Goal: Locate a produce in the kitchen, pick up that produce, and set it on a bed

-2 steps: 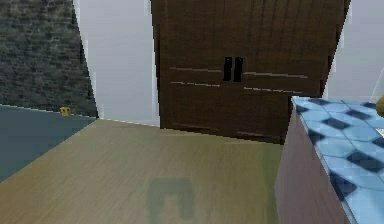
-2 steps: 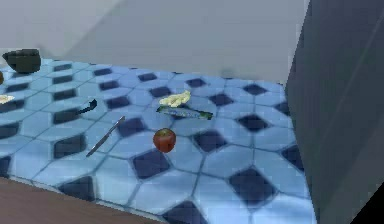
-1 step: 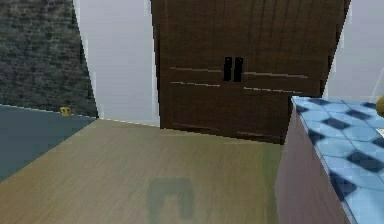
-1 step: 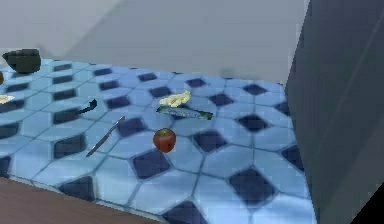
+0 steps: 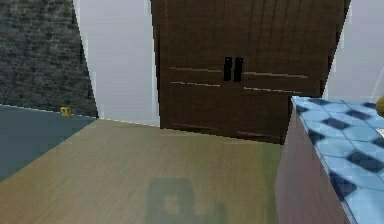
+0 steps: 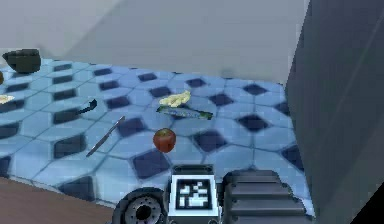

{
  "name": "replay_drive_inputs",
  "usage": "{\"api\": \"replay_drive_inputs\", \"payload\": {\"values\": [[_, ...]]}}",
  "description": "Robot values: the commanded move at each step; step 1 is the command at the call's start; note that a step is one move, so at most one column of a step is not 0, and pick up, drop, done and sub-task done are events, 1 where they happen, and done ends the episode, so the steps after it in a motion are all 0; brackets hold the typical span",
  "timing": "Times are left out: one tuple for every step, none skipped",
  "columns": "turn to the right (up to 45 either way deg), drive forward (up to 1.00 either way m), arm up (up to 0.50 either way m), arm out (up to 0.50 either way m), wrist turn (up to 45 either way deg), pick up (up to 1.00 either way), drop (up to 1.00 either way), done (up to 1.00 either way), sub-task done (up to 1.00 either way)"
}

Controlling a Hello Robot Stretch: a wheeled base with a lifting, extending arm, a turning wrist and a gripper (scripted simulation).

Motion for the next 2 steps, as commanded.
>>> {"api": "replay_drive_inputs", "payload": {"values": [[0.0, 0.0, 0.0, 0.22, 0.0, 0.0, 0.0, 0.0, 0.0], [0.0, 0.0, 0.0, 0.0, 45.0, 0.0, 0.0, 0.0, 0.0]]}}
